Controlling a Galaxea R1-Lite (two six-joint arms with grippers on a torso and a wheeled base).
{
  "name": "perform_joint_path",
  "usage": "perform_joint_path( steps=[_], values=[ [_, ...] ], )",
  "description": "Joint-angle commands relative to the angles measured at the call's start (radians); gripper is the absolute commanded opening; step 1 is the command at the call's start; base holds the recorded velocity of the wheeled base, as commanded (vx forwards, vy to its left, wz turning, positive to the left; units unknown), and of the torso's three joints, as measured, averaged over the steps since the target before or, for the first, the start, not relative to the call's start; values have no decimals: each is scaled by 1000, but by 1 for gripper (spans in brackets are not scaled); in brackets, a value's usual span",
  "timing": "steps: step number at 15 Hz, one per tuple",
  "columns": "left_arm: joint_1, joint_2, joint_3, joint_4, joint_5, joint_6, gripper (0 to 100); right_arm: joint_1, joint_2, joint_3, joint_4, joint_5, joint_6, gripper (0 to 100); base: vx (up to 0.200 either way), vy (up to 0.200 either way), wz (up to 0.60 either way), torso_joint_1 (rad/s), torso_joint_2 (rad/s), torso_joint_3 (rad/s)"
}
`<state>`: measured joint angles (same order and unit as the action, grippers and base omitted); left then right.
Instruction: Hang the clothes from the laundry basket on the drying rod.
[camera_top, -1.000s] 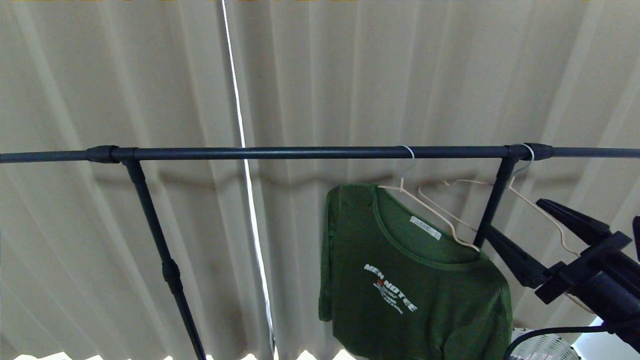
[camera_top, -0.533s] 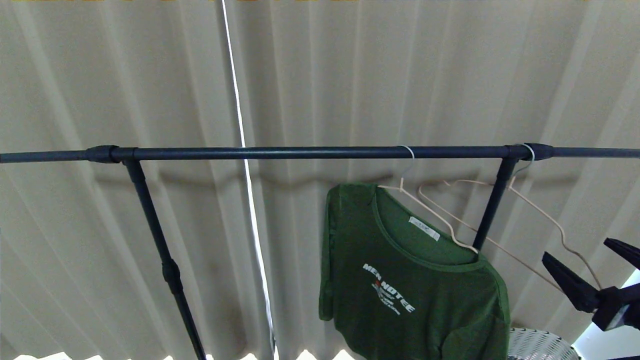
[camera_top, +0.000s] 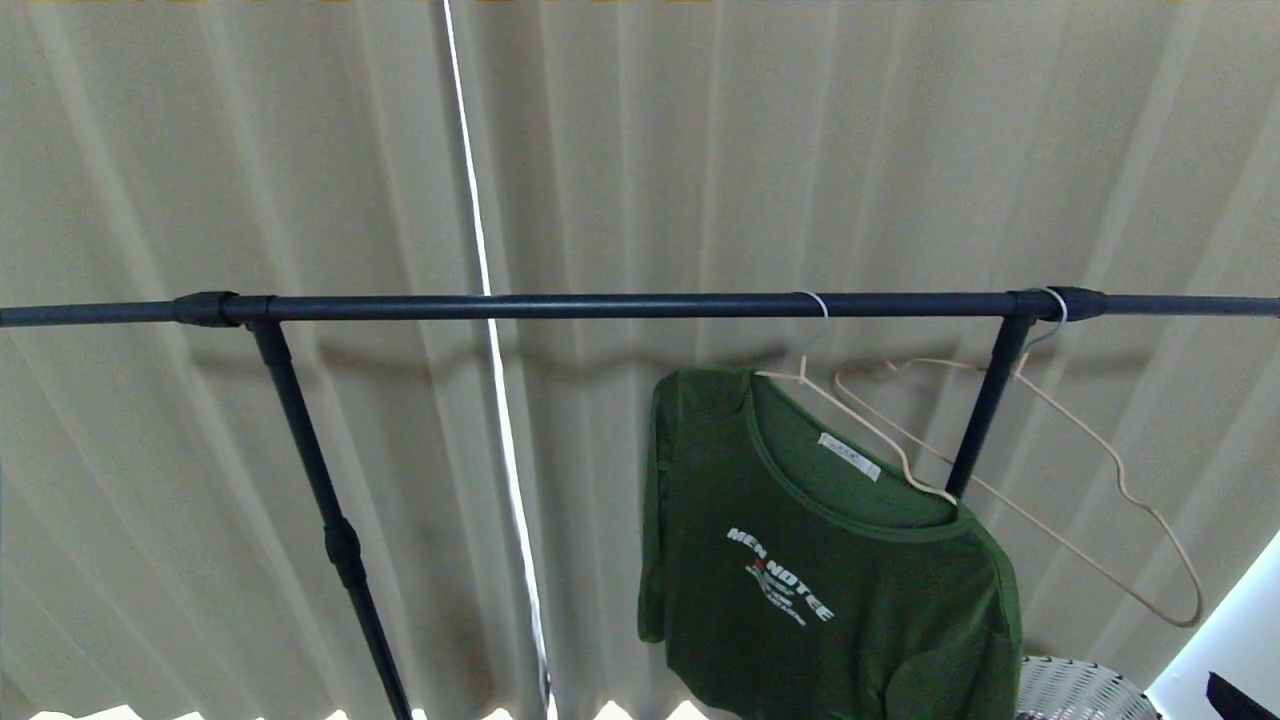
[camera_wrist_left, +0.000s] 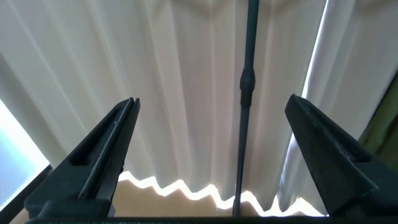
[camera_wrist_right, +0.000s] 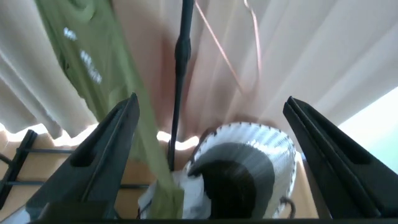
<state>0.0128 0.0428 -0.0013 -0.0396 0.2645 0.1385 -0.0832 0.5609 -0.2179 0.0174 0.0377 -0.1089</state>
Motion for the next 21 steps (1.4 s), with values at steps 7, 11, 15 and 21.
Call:
perform_joint_path(
  steps=[7,11,15,21],
  values=[
    [-2,-30,1,-2,-2,3,100,174,-463,100,197,5,0,100,0,0,0,0,0,0],
    [-2,-34,1,-2,-73,-2,100,246,-466,103,191,7,3,100,0,0,0,0,0,0],
    [-2,-35,1,-6,-134,-48,100,220,-467,104,197,-25,104,100,0,0,0,0,0,0],
    [-2,-35,1,-16,-195,-53,100,85,-561,107,193,-56,120,100,0,0,0,0,0,0]
  ],
)
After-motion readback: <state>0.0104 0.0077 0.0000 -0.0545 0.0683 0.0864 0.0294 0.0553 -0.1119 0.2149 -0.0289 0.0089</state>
